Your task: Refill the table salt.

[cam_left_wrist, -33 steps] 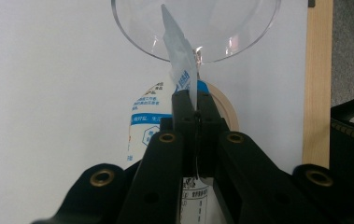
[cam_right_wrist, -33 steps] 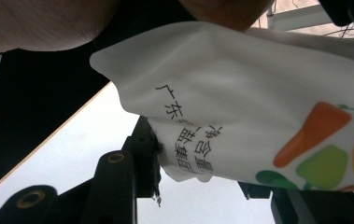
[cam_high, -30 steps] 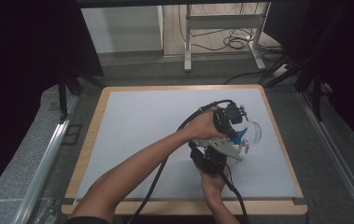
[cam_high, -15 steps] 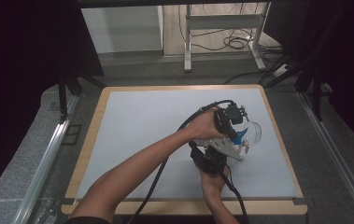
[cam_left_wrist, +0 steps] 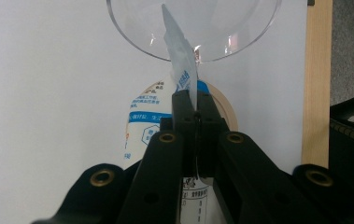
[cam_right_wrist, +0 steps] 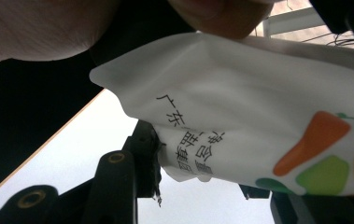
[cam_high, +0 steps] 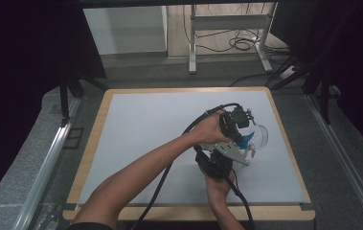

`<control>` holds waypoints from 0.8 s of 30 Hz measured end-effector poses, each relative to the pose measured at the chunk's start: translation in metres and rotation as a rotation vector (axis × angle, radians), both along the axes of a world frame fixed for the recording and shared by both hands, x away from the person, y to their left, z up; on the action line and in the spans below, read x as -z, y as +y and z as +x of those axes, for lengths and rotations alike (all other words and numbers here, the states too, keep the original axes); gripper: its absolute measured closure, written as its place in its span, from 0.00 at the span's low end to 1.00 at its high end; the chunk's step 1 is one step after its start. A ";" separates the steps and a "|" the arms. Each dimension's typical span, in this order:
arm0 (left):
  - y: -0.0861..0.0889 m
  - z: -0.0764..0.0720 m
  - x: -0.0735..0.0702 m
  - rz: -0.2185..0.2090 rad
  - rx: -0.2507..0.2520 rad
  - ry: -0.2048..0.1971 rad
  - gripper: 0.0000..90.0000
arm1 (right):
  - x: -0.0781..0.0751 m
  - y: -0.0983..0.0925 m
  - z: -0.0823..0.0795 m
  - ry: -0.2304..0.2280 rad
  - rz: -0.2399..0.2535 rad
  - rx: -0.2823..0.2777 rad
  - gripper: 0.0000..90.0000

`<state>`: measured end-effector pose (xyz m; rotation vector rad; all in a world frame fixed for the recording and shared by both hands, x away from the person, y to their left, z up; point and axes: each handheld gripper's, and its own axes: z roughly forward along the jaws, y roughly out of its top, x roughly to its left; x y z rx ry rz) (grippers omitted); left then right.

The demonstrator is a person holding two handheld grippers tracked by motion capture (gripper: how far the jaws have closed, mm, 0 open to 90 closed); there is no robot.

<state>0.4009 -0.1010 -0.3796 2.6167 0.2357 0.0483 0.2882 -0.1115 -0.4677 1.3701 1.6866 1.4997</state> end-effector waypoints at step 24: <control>0.000 -0.001 -0.002 -0.007 0.003 -0.001 1.00 | -0.001 -0.001 -0.001 -0.009 -0.004 0.000 0.64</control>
